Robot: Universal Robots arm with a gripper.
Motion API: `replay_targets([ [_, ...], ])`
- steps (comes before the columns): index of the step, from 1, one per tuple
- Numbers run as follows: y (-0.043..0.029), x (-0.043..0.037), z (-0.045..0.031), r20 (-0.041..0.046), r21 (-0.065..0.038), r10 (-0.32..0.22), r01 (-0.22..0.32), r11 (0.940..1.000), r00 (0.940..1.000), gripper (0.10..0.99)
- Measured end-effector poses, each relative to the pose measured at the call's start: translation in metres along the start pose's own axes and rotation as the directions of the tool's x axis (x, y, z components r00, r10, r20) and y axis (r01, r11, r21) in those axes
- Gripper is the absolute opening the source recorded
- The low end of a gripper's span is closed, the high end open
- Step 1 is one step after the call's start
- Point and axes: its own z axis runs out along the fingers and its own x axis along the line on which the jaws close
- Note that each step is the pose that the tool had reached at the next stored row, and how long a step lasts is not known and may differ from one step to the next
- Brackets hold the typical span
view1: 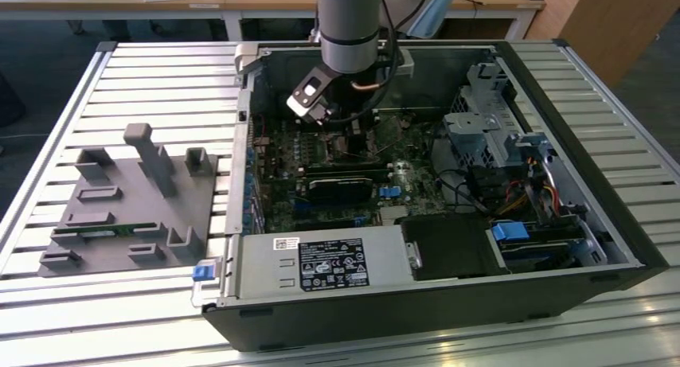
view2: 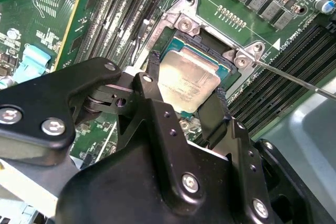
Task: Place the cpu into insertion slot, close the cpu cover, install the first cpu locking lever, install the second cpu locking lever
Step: 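Place the cpu into insertion slot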
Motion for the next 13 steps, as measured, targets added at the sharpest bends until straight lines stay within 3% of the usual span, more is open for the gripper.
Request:
replay_targets([
  [13, -0.0003, 0.0001, 0.0027, 0.0000, 0.000, 0.000, 0.000, 1.0000, 1.0000, 0.541],
])
